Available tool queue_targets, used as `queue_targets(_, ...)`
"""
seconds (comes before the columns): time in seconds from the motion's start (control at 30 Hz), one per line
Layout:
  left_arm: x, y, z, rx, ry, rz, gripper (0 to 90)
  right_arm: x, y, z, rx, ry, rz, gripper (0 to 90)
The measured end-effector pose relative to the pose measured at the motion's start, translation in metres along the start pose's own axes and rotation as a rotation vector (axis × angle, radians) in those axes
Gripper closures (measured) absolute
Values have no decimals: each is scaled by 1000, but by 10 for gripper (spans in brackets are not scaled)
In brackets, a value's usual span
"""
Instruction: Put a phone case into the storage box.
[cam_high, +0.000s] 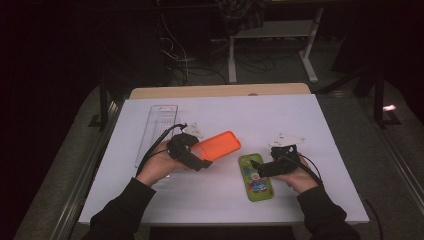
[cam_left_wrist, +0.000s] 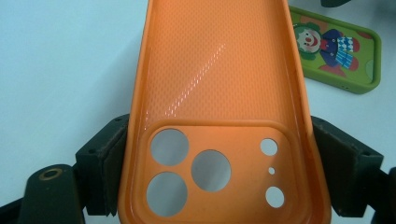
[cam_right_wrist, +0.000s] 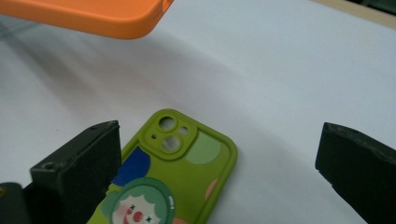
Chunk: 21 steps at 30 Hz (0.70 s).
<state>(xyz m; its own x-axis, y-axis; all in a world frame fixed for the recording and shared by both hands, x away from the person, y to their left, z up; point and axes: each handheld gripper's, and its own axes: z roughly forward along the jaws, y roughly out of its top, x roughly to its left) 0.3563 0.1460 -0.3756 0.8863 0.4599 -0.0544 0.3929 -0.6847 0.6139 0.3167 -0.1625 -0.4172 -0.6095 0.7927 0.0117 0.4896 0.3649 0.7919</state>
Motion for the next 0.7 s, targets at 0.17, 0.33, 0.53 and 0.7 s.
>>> queue_targets(0.17, 0, 0, 0, 0, -7, -1, 165, 2, 0, 1, -5, -15, -57, 0)
queue_targets(0.33, 1, -1, -1, -1, -9, -9, 165, 4, 2, 0, -6, -45, -111, 0)
queue_targets(0.53, 2, -1, -1, -3, -8, -7, 165, 8, 2, 0, -12, -84, -197, 0)
queue_targets(0.7, 1, -1, -1, -2, -14, -7, 165, 14, 3, 0, -29, -106, -235, 0)
